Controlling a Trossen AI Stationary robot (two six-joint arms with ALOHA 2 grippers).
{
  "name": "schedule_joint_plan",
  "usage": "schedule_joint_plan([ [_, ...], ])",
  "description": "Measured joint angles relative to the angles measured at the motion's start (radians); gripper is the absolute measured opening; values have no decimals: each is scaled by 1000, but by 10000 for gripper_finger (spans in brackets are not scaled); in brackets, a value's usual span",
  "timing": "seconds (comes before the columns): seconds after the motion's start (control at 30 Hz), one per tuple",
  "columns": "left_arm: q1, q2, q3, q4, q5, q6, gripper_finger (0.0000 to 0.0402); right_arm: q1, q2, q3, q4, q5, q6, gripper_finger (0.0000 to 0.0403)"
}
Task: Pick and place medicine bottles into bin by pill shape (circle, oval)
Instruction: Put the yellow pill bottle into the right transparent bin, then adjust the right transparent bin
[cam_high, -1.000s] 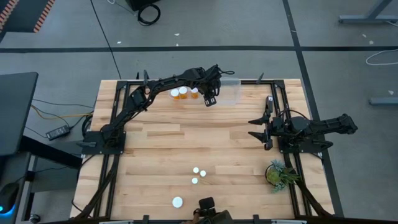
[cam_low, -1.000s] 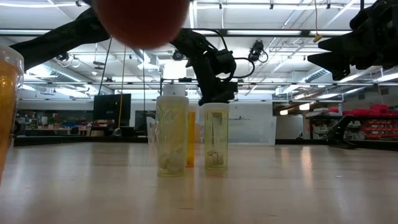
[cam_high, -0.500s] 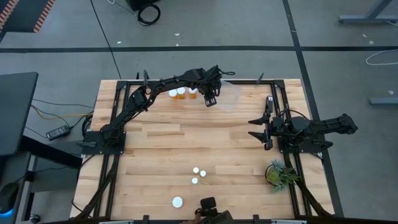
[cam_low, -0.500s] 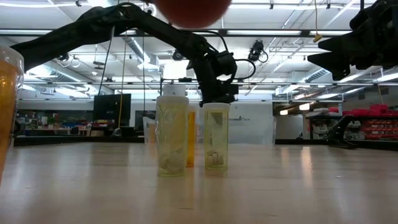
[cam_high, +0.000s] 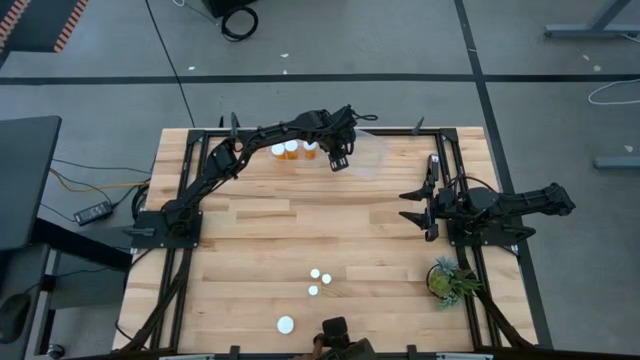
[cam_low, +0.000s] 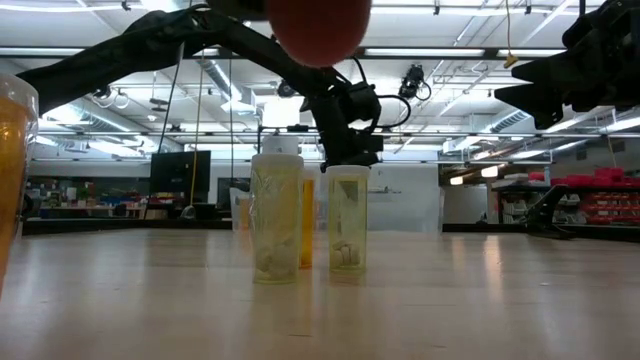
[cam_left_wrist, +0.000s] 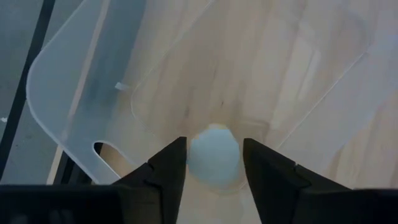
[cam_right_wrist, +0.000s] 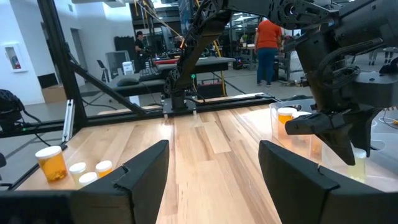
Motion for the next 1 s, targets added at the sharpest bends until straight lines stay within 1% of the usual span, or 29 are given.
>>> schedule_joint_plan([
  [0.2, 0, 0, 3, -3, 0, 4, 197, 0, 0, 0, 0, 0, 0, 255],
  [0.33, -3, 1, 35, 8, 0, 11, 203, 0, 0, 0, 0, 0, 0, 255],
  [0.53, -22, 1, 109, 14, 1, 61, 204, 0, 0, 0, 0, 0, 0, 255],
  [0.6, -36, 0, 120, 21, 9, 121, 203, 0, 0, 0, 0, 0, 0, 255],
  [0.7, -70, 0, 121, 15, 42, 252, 199, 0, 0, 0, 0, 0, 0, 255],
  [0.77, -98, 0, 114, 7, 63, 345, 194, 0, 0, 0, 0, 0, 0, 255],
  [0.87, -139, 0, 88, 4, 64, 464, 187, 0, 0, 0, 0, 0, 0, 255],
  [1.0, -179, 0, 54, 20, 61, 531, 183, 0, 0, 0, 0, 0, 0, 255],
])
